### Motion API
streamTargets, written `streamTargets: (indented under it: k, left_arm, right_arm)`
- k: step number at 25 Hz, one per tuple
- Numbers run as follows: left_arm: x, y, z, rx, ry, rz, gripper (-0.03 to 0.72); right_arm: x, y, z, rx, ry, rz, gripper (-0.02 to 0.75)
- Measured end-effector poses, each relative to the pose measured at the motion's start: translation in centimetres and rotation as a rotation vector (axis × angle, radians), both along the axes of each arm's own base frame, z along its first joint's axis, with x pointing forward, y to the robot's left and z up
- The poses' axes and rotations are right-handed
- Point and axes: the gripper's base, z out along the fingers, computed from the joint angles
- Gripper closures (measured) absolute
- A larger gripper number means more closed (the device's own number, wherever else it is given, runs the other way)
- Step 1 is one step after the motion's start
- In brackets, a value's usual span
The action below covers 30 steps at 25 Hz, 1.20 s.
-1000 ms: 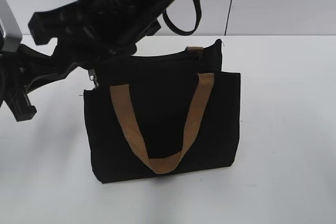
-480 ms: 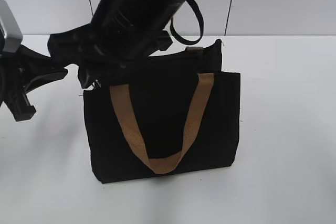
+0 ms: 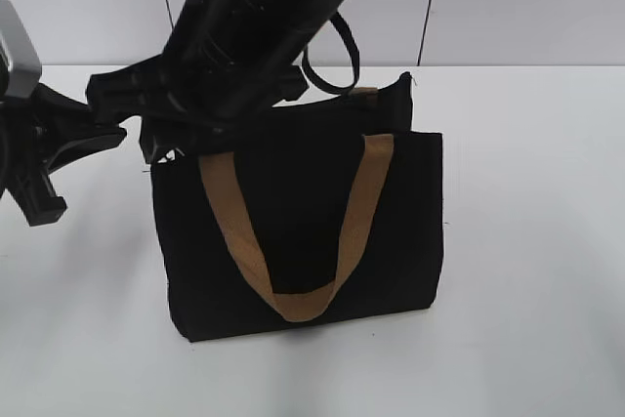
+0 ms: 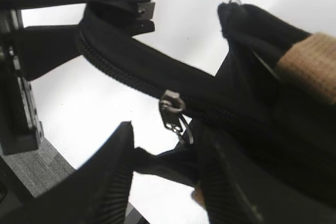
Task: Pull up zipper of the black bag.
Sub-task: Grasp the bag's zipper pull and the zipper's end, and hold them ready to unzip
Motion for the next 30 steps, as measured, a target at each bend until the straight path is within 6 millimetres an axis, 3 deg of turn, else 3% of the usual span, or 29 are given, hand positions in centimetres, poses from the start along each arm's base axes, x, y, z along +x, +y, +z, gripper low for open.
streamTargets:
  k: [10,30]
  left_arm:
    - [-0.1,-0.2,0.1,-0.015,-0.002,-0.018,0.612]
    - [-0.1,-0.3,0.1,-0.022,-0.003,-0.027,0.613]
  right_arm:
    - [0.7,0.5,-1.2,0.011,-0.008,-0.032,0.507]
    - [1.3,0.7,-2.1,-0.001,-0.021,-0.068,0.516]
